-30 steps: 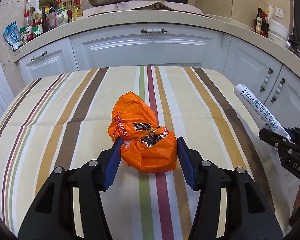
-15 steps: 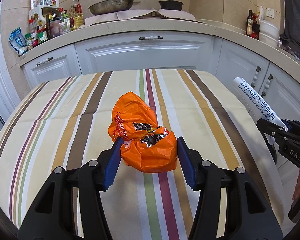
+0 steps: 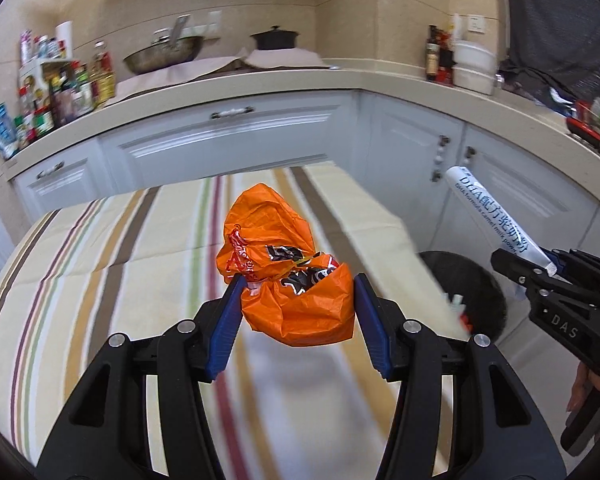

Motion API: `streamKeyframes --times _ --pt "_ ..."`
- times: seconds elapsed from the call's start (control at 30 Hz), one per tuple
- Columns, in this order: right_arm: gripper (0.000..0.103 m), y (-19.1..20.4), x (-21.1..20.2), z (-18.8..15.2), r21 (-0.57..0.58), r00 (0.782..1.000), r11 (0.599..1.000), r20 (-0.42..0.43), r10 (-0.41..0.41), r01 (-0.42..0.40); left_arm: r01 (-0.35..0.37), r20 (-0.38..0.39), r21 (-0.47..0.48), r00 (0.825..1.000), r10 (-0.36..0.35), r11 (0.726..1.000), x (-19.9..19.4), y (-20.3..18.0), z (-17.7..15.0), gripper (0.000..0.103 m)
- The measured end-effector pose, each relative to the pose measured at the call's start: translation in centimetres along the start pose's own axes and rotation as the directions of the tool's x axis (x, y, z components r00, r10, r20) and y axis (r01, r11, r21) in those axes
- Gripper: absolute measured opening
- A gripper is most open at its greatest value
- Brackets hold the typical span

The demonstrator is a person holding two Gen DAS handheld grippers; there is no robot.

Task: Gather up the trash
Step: 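Carry the orange bag and white tube over the bin and open both grippers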

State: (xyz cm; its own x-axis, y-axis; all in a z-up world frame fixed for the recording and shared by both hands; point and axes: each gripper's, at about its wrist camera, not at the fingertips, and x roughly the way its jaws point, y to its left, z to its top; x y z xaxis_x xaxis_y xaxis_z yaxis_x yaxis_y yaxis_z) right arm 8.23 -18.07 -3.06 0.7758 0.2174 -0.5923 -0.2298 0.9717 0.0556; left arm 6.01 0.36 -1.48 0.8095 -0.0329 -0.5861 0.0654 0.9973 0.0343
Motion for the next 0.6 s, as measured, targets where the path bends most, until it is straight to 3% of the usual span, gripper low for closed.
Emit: streamKeyframes --times 0.27,0.6 --pt "0.028 -5.7 -1.2 -0.6 0.081 0.993 0.99 0.017 -0.115 0.114 0.122 0.012 0.101 0.992 -0.124 0.987 2.2 -8.1 1.9 0.053" --pt "0.029 -11.3 1.3 -1.2 0.144 0.987 0.976 -0.023 -0.16 0.161 0.164 -0.012 0.187 0.986 -0.164 0.969 7.3 -15.2 3.4 0.057"
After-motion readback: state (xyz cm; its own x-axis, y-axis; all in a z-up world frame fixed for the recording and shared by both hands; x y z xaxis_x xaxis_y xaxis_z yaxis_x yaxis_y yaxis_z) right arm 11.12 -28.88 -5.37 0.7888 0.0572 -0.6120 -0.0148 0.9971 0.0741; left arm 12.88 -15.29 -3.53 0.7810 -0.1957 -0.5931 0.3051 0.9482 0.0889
